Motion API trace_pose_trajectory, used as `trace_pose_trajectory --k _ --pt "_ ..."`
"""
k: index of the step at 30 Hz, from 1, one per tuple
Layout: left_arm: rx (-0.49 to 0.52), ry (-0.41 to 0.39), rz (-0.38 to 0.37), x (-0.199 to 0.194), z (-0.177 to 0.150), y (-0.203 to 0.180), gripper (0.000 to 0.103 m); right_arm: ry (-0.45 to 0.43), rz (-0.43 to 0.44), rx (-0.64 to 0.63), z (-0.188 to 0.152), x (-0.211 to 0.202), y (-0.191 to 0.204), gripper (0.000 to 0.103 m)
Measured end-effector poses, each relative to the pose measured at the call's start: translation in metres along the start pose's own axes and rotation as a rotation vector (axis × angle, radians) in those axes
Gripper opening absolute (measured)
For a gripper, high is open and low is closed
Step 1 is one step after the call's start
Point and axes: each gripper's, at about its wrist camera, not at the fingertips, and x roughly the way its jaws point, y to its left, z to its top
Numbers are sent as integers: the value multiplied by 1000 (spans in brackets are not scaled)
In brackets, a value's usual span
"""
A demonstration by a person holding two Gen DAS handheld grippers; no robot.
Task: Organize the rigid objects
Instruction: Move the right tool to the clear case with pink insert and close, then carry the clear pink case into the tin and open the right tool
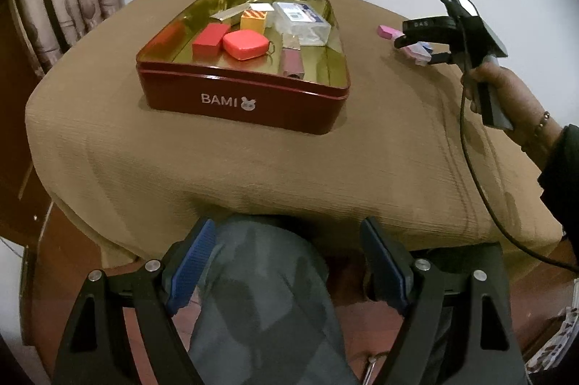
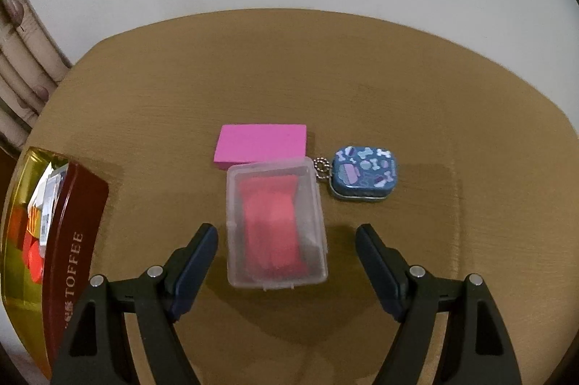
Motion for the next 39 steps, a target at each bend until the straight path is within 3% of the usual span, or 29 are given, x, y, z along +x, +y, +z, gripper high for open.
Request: trace_pose_trajectory --k 2,9,12,16,20,23,28,39 --pt "-11 7 6 1 0 3 78 -19 -28 -23 -4 -1 1 56" --pt "-56 54 -10 6 -1 9 78 -63 145 -8 -22 -46 1 55" --pt "-48 45 -8 3 0 8 78 -95 286 -47 -31 -82 26 55" --pt "-39 6 0 -9 1 6 78 -75 492 -204 -44 -121 106 55" --pt "-26 -27 8 -19 1 2 78 -17 583 -412 -61 -128 191 55" --pt "-26 -37 7 -24 1 2 78 50 586 -537 -78 -111 240 55" --pt "-34 -41 3 -26 3 6 78 142 561 -601 -86 -74 286 55" --pt "-45 -17 -22 -21 8 15 78 221 480 -685 -95 -25 300 55"
